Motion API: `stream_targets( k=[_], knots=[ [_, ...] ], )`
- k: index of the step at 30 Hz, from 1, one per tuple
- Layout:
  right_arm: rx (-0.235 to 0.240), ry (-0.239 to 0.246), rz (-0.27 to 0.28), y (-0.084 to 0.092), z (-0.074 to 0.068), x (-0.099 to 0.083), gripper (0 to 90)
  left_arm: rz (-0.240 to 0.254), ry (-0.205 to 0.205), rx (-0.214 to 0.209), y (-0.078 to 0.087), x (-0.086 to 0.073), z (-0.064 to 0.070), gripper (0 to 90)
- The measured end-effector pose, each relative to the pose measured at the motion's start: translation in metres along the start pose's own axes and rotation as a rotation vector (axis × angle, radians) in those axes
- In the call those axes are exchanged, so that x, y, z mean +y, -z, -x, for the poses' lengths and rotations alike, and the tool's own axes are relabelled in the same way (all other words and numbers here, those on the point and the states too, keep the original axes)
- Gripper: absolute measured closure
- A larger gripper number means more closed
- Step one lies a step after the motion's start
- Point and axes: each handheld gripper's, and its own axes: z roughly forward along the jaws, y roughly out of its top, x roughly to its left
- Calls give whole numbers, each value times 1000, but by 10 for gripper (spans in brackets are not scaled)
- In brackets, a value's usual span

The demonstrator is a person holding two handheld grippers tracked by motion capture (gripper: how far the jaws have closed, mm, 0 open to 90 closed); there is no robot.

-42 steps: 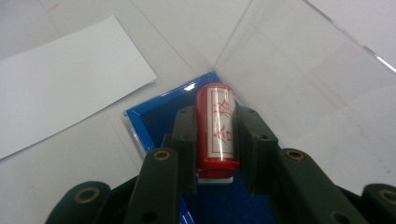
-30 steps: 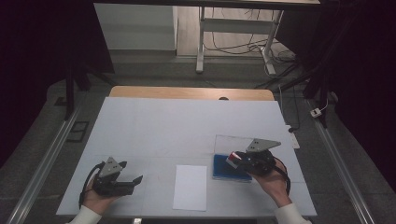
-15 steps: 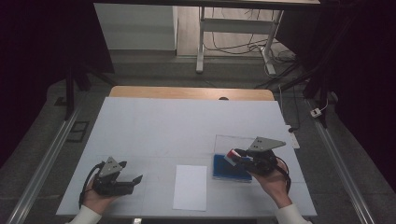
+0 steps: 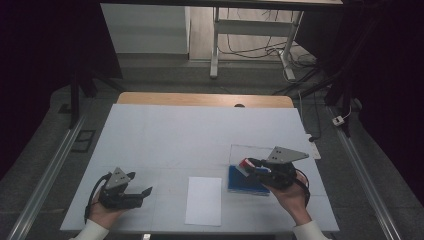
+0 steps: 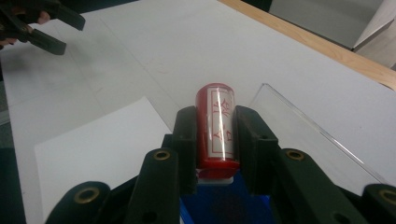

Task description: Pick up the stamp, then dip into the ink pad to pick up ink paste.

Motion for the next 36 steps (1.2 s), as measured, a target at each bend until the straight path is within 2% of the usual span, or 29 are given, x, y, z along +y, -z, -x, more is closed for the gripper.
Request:
stream_targets(
  k=[13, 19, 26, 29, 36],
  knots=[
    [16, 22, -8, -7, -13, 8, 705, 1, -1, -4, 0, 0, 1, 188],
    [10, 14, -19, -8, -11, 7, 705, 0, -3, -4, 0, 0, 1, 188],
    [-12, 17, -79, -12, -8, 5, 704, 3, -2, -2, 1, 1, 1, 188],
    [-18, 2, -104, -17, -6, 2, 705, 4, -2, -4, 1, 0, 1, 188],
    [-62, -3, -183, -27, 3, -8, 705, 3, -4, -8, 2, 0, 0, 188]
  ],
)
